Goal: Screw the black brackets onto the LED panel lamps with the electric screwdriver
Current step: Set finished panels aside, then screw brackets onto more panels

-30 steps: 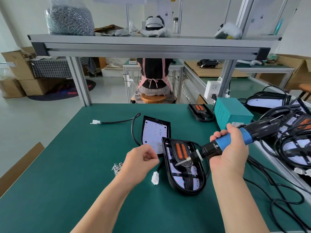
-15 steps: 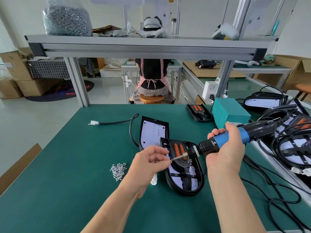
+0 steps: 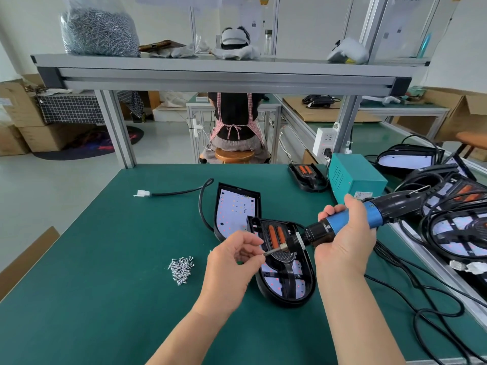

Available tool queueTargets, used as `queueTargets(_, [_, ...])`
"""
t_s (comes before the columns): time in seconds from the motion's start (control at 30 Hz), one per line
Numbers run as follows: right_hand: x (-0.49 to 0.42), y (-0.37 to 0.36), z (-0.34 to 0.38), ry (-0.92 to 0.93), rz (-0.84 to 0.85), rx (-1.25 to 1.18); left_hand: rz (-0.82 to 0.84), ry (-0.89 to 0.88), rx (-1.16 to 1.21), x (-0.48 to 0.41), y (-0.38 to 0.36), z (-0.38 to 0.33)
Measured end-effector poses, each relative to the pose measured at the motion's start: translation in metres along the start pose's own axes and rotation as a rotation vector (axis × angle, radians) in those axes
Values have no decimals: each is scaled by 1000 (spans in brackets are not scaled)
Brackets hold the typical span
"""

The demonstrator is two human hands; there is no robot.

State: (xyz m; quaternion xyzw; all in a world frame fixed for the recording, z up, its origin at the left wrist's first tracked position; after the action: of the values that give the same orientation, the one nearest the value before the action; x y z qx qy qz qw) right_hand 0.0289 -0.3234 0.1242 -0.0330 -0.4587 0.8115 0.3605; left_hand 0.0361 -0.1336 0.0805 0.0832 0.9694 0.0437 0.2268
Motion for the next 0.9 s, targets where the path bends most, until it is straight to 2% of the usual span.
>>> queueTargets(0.2, [-2,9,-5,-68,-92,-47,-89,-108,-87,10,-6,-1])
queueTargets(0.47, [-9,10,1,-52,-60,-25,-29,-126,-171,6,-5,-5])
queueTargets(0.53, [-11,6,5,-14,-27,-3,-87,-103,-161,2,1,-2])
queueTargets(0.63, [-13,0,11,55,36,62,-185,35,-242,-8,11,11])
queueTargets(0.77, [-9,-11,8,102,146,183,21,273,-396,-25,6,32])
queueTargets(0.9, [-3,-20,-1,117,247,304,181,332,-470,-35,-13,39])
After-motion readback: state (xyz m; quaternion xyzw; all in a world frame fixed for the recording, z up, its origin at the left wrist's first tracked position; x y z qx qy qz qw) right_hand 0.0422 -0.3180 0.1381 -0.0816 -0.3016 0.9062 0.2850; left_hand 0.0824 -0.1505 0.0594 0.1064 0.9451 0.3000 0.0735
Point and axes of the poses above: each hand's wrist, its own x-axis away from the middle knuckle, its own y-axis out of the back of the hand, z = x × y, the point moved 3 cm from there along -x, towards the middle knuckle, and after that the axes turned 15 degrees about -y, right-handed, at the moved point
